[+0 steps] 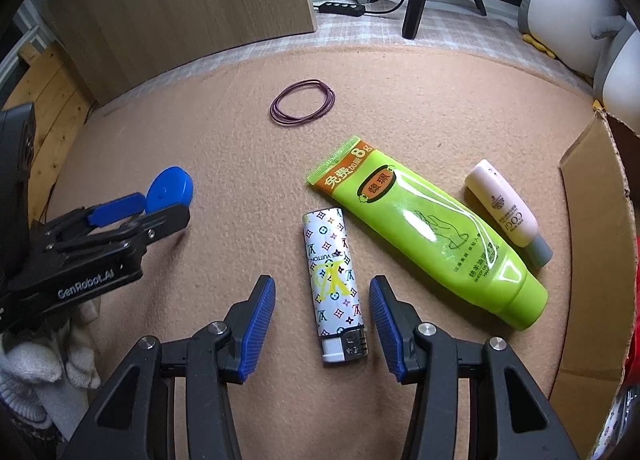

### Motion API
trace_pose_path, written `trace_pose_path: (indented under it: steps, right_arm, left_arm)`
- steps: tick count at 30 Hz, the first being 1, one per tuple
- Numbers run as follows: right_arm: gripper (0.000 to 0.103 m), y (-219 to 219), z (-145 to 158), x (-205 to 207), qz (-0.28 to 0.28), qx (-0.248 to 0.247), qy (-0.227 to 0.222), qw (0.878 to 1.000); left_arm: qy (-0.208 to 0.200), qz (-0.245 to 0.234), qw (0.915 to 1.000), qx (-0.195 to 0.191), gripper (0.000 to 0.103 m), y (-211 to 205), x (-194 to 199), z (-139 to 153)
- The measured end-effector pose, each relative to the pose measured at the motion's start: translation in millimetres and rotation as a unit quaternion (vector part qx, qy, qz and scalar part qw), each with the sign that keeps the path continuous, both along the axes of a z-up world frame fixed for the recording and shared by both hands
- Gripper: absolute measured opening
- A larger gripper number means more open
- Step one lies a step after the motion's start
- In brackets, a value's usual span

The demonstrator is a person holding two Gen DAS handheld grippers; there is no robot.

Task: Organize objects
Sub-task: 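Close the left tool on the blue disc while the right tool closes on the lighter, then lift the blue disc with the left tool while the right tool lifts the lighter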

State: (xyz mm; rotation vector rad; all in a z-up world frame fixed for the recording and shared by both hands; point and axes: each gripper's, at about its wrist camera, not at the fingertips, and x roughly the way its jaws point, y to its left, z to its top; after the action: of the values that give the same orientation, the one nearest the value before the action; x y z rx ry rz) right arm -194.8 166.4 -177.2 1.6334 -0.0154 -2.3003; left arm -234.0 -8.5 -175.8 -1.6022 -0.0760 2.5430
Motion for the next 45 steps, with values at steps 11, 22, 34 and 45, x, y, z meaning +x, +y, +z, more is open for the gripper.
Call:
trace_pose_path:
  steps: [11, 22, 34, 45]
  right_arm:
    - [0.032, -4, 0, -1, 0.009, 0.017, -0.001, 1.0]
    - [0.021, -4, 1, -2, 0.019, 0.022, -0.003, 1.0]
    - [0.021, 22, 2, 33, -0.006, -0.004, 0.009, 1.0]
    - [0.021, 48, 33, 62, -0.025, -0.023, 0.042, 0.999]
  left_arm:
    - [0.002, -0.011, 0.9999, -0.012, 0.054, 6, -4, -1]
    - [0.003, -0.014, 0.9999, -0.008, 0.054, 8, 17, 1]
    - [0.001, -0.025, 0.9995, 0.021, 0.054, 30, 81, 5]
    - [0.017, -0.062, 0.9975, 0.03, 0.054, 68, 100, 31]
